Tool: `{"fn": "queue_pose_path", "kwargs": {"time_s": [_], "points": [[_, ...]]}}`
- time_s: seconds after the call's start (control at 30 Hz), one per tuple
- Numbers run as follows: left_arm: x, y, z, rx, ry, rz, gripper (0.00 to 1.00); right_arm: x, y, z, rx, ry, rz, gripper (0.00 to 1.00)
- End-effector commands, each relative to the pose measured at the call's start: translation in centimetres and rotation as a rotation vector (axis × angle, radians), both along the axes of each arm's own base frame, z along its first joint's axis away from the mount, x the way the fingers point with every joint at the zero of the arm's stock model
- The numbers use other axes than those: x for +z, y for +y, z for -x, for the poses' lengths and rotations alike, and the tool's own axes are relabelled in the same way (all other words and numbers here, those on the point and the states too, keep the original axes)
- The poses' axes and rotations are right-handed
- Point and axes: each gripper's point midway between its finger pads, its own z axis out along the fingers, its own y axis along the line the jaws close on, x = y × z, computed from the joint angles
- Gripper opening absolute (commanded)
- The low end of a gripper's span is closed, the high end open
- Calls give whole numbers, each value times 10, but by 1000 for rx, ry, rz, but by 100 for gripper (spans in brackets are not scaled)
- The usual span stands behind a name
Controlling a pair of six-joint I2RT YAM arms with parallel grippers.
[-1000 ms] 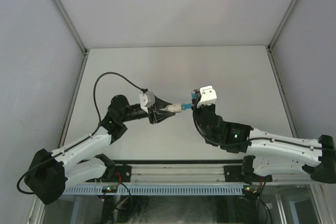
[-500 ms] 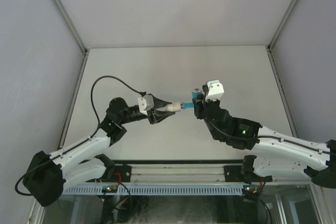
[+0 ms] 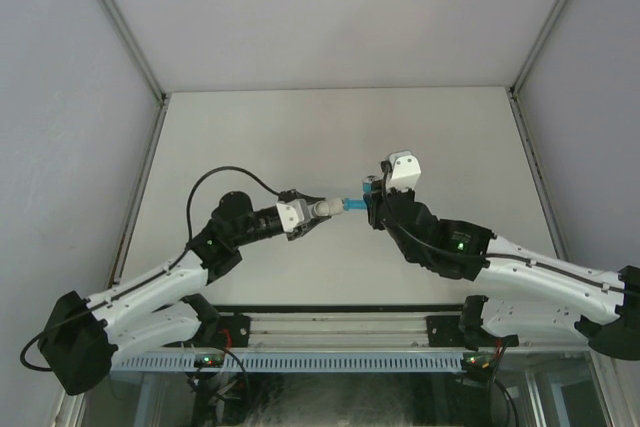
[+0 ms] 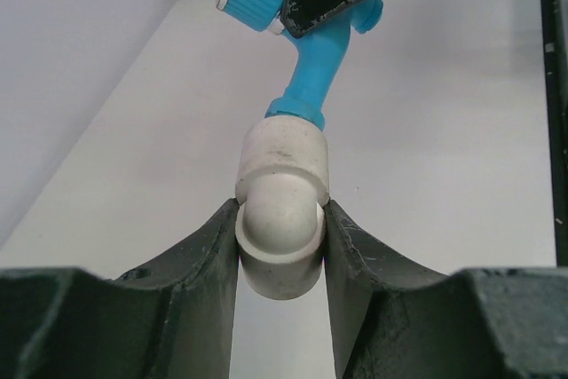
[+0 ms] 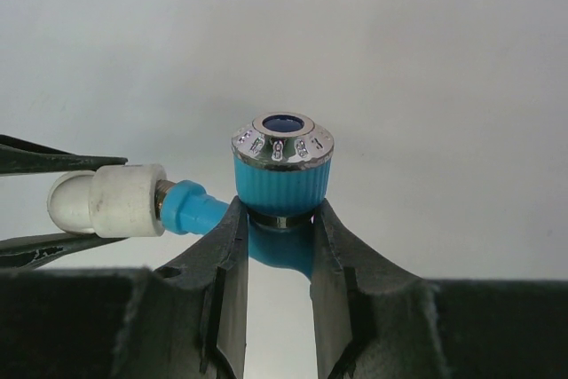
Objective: Install the water faucets
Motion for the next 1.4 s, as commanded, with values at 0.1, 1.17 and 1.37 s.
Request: {"fn": "queue_pose_path", "kwargs": {"time_s": [0.1,1.17,1.37], "points": [[29,-3,2,-15,-148,43,0,37,39,11,144,69,-263,0],[63,-6,22,-145,-2,184,0,68,29,49,455,-8,-407,8],[65,-6,22,-144,-10,189,0,65,28,50,461,20,-436,9]]}}
